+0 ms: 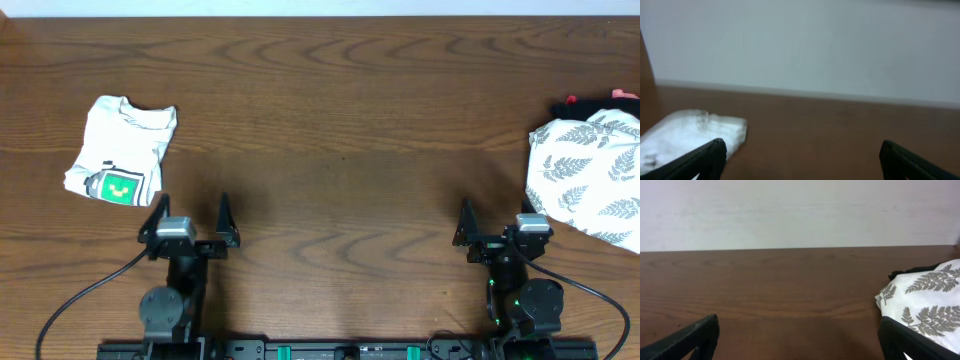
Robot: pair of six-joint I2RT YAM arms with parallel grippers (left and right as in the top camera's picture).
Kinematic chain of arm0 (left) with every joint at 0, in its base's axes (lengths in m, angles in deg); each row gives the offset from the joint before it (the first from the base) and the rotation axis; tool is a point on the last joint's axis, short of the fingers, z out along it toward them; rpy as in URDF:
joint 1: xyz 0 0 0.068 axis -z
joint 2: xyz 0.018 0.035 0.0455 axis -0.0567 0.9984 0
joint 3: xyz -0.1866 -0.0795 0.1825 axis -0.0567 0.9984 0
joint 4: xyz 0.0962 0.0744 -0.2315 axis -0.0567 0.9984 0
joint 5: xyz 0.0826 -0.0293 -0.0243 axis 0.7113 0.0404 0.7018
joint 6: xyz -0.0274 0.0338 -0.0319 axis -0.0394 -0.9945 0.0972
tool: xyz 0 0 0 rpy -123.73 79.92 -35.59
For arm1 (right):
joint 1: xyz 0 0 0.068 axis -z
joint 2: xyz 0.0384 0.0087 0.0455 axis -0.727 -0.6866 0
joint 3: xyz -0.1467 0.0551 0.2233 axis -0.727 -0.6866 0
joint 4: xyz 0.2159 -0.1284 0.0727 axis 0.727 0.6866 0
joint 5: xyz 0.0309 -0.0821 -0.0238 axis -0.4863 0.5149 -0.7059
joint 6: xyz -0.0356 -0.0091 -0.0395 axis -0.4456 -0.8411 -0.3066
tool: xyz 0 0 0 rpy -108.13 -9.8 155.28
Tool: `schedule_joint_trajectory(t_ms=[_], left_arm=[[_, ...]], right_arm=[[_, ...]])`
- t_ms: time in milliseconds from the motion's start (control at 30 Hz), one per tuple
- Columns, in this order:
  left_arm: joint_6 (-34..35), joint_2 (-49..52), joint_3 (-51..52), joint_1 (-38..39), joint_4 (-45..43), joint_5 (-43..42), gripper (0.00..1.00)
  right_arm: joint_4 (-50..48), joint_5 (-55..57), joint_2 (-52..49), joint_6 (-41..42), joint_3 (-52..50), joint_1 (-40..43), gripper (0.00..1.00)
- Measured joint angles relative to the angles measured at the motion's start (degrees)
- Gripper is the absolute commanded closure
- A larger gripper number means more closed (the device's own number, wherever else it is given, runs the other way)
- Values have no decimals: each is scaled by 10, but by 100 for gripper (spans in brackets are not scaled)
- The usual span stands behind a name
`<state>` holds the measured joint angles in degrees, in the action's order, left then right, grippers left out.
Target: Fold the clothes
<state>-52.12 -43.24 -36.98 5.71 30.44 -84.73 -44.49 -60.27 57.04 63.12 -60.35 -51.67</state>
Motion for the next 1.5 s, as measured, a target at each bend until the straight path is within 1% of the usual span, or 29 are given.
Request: schedule_joint_trajectory(t_ms=[67, 100, 1500], left_arm=[[0, 1, 0, 0, 49, 0, 2], [0, 2, -3, 0, 55, -1, 2], [0, 1, -4, 0, 57, -1, 2]], right_arm=[[0, 0, 0, 0, 0, 0, 1], [0, 0, 0, 0, 0, 0, 1], [0, 0, 0, 0, 0, 0, 1]])
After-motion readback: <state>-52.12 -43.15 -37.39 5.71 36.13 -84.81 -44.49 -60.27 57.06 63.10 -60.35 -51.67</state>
